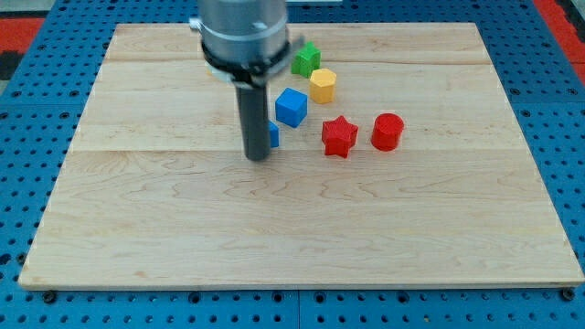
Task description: Push the yellow heart to the left of the board
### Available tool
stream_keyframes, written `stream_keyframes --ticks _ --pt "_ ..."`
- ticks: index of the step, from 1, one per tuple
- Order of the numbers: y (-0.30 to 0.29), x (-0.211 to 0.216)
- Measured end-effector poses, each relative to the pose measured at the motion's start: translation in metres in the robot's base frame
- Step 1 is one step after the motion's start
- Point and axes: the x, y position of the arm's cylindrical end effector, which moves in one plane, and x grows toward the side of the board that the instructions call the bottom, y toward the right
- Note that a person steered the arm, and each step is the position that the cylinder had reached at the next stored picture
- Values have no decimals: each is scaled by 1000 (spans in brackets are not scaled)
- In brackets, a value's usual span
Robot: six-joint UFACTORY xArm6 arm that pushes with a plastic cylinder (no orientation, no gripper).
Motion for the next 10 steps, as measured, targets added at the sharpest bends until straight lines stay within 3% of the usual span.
stream_keyframes --ticks 2,3,7,8,10 --pt "-27 -44" --pt "-25 -105" --pt "-8 -110" --pt "-8 -145" --pt "-74 -159"
